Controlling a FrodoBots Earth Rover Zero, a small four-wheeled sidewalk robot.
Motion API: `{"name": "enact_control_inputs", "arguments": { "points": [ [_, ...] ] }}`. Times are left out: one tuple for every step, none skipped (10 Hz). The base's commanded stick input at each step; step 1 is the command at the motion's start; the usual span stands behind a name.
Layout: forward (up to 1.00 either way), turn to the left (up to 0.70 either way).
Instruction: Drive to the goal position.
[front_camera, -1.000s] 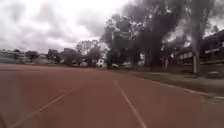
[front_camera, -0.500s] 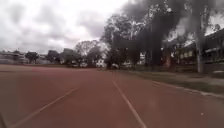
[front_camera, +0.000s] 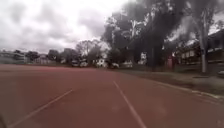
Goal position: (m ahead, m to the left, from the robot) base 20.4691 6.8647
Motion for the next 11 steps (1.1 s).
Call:
{"name": "enact_control_inputs", "arguments": {
  "points": [
    [0.7, 0.0],
    [0.7, 0.0],
    [0.7, 0.0],
    [0.7, 0.0],
    [0.7, 0.0],
    [0.7, 0.0],
    [0.7, 0.0],
    [0.7, 0.0],
    [0.7, 0.0],
    [0.7, 0.0],
    [0.7, 0.0]
  ]
}}
